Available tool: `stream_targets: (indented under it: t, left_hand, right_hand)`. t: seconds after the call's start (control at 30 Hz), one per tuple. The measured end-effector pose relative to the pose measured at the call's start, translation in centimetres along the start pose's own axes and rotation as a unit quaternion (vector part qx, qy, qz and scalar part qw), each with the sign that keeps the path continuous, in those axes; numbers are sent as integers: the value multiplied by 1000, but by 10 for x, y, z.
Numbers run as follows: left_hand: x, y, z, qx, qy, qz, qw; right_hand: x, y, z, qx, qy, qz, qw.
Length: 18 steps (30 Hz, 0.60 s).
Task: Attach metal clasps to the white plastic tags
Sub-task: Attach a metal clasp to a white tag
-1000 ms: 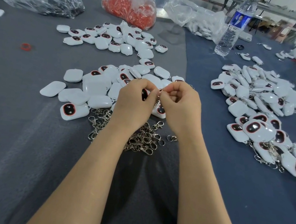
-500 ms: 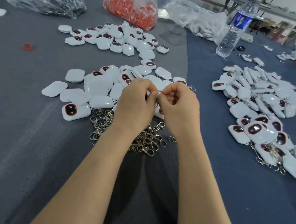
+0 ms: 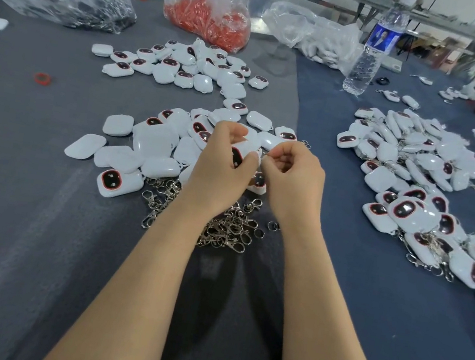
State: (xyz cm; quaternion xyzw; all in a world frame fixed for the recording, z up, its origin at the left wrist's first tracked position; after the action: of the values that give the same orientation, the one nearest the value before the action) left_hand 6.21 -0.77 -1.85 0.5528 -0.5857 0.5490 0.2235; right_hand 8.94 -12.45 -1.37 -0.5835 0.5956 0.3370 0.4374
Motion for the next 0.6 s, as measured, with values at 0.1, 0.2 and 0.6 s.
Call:
stream_targets:
  t: [0.1, 0.2, 0.6]
  left_hand:
    - [-1, -1, 0, -3, 0, -1, 1000]
    - [-2, -1, 0, -8, -13, 1, 1000]
    - [-8, -1, 0, -8, -72, 14, 997]
  right_hand:
    - [0, -1, 1, -3, 14, -4, 1000]
    - [0, -1, 3, -4, 25, -11, 1000]
    - [-1, 2, 11, -33, 59, -43, 997]
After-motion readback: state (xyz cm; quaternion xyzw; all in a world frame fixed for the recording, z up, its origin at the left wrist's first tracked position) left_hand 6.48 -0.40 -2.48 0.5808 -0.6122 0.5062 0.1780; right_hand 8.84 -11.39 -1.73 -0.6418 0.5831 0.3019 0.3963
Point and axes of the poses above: each hand's wrist, its own y-axis away from the middle knuckle, its own z-axis out of the palm, x = y × z, the point moved 4 cm from there along -y, towards the middle knuckle, and after that the axes turned 10 degrees about z, right-handed, at the moved point
